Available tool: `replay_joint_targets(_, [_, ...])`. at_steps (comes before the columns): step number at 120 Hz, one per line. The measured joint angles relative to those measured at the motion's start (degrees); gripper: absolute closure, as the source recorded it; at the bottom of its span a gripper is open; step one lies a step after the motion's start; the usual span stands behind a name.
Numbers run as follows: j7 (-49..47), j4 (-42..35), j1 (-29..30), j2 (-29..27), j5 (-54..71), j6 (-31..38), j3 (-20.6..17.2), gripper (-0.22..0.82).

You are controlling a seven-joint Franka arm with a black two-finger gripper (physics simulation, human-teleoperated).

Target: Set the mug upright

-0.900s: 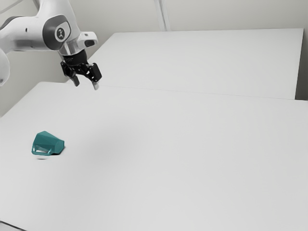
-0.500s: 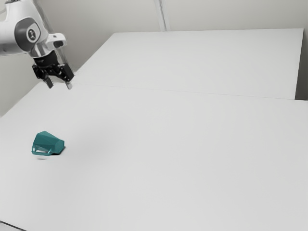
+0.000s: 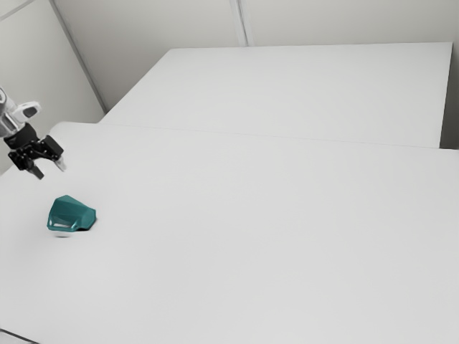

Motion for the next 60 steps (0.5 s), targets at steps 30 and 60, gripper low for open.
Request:
replay_joint_targets(30, [7.96,4.49,5.44,6.99,-2.63,-1.38,-1.06,0.0])
replay_joint_targets(60, [15.13,8.04,10.58,12.78,-6.72,-5.34,-4.42,0.0])
